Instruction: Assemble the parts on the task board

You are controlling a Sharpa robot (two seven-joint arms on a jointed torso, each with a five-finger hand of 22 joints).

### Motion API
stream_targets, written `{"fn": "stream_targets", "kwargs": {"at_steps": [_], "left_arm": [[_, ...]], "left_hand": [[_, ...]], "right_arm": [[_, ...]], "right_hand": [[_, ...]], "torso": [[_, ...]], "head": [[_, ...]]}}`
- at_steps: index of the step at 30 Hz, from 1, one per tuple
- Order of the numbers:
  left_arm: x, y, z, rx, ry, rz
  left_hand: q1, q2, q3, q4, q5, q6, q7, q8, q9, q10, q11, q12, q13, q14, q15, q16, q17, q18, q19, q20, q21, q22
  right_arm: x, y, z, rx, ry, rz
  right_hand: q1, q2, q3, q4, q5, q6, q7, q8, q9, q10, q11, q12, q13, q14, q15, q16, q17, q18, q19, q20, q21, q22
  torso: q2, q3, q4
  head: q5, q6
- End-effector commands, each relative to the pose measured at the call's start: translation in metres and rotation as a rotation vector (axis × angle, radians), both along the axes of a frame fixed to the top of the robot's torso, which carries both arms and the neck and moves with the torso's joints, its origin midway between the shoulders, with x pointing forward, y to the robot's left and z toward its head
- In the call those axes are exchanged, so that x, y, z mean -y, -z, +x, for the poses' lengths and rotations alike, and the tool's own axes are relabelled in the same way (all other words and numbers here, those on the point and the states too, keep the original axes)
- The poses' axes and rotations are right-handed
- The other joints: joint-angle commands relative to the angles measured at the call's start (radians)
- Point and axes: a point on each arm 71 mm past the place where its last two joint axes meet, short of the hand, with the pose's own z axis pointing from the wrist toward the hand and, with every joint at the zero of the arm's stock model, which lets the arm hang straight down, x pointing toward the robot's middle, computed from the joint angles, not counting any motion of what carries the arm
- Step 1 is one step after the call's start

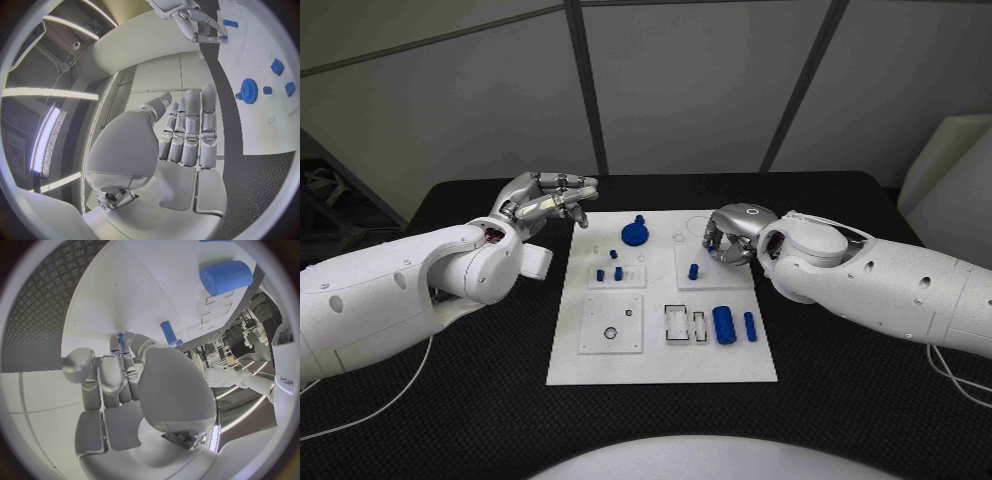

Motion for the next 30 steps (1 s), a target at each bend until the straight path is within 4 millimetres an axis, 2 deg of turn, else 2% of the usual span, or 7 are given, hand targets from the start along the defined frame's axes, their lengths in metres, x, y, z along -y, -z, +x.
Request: {"fn": "stream_targets", "kwargs": {"at_steps": [1, 5, 15, 25, 30], "left_arm": [[0.001, -0.002, 0.000, 0.015, 0.002, -0.014], [0.002, -0.002, 0.000, 0.014, 0.004, -0.015], [0.002, -0.002, 0.000, 0.012, 0.007, -0.015], [0.002, -0.001, 0.001, 0.011, 0.007, -0.015], [0.001, 0.000, 0.002, 0.005, 0.004, -0.011]], "left_hand": [[-0.002, 0.008, 0.001, -0.004, 0.002, 0.001, 0.006, 0.006, -0.002, -0.005, -0.001, 0.004, 0.002, -0.005, 0.000, -0.003, -0.001, -0.004, -0.006, -0.001, -0.004, -0.002], [-0.001, 0.008, 0.001, -0.005, 0.002, 0.000, 0.006, 0.006, -0.002, -0.007, -0.001, 0.005, 0.002, -0.006, 0.000, -0.004, -0.002, -0.004, -0.006, -0.001, -0.005, -0.002], [0.002, 0.009, 0.001, -0.008, 0.002, -0.001, 0.007, 0.005, -0.003, -0.014, 0.001, 0.006, 0.002, -0.010, 0.001, -0.007, -0.007, -0.004, -0.008, -0.001, -0.009, -0.004], [0.003, 0.010, 0.000, -0.009, 0.002, -0.002, 0.008, 0.005, -0.004, -0.018, 0.002, 0.007, 0.002, -0.013, 0.002, -0.010, -0.011, -0.004, -0.009, 0.000, -0.012, -0.005], [0.000, 0.010, -0.002, -0.010, 0.002, -0.008, 0.012, 0.002, -0.006, -0.035, 0.007, 0.002, -0.001, -0.019, 0.005, -0.016, -0.017, -0.005, -0.013, 0.001, -0.018, -0.008]], "right_arm": [[-0.002, 0.003, -0.001, -0.017, -0.013, -0.020], [-0.001, 0.005, -0.001, -0.019, 0.002, -0.045], [-0.002, 0.007, -0.001, 0.013, 0.012, -0.077], [-0.003, 0.000, -0.007, 0.078, -0.002, -0.017], [0.000, -0.006, -0.011, 0.111, 0.001, 0.038]], "right_hand": [[-0.001, 0.018, 0.005, -0.006, 0.002, 0.014, -0.002, 0.009, 0.002, 0.015, -0.002, 0.006, 0.004, 0.053, -0.011, 0.007, 0.001, -0.017, 0.014, -0.001, 0.030, 0.038], [0.007, 0.030, 0.009, -0.018, -0.013, 0.021, -0.003, 0.010, 0.002, 0.018, -0.004, 0.005, 0.008, 0.051, -0.012, 0.005, -0.009, -0.023, 0.023, -0.003, 0.061, 0.077], [0.020, 0.042, 0.021, -0.044, -0.019, 0.031, -0.005, 0.010, 0.002, 0.025, -0.005, 0.003, 0.016, 0.049, -0.013, 0.012, -0.017, -0.029, 0.026, -0.004, 0.097, 0.119], [0.016, 0.045, 0.023, -0.053, -0.017, 0.043, -0.008, 0.014, 0.004, 0.034, -0.009, 0.003, 0.022, 0.047, -0.016, 0.017, -0.020, -0.033, 0.031, -0.005, 0.119, 0.147], [0.016, 0.045, 0.027, -0.056, -0.014, 0.042, -0.007, 0.012, 0.003, 0.031, -0.008, 0.000, 0.022, 0.047, -0.016, 0.019, -0.020, -0.033, 0.030, -0.005, 0.123, 0.151]], "torso": [[-0.001, 0.0001, 0.0000], [-0.001, 0.0004, 0.0001], [-0.001, 0.0004, -0.0012], [-0.002, 0.0010, -0.0013], [-0.003, -0.0001, -0.0008]], "head": [[0.002, -0.002], [0.002, -0.004], [0.001, -0.008], [-0.001, -0.006], [-0.004, -0.004]]}}
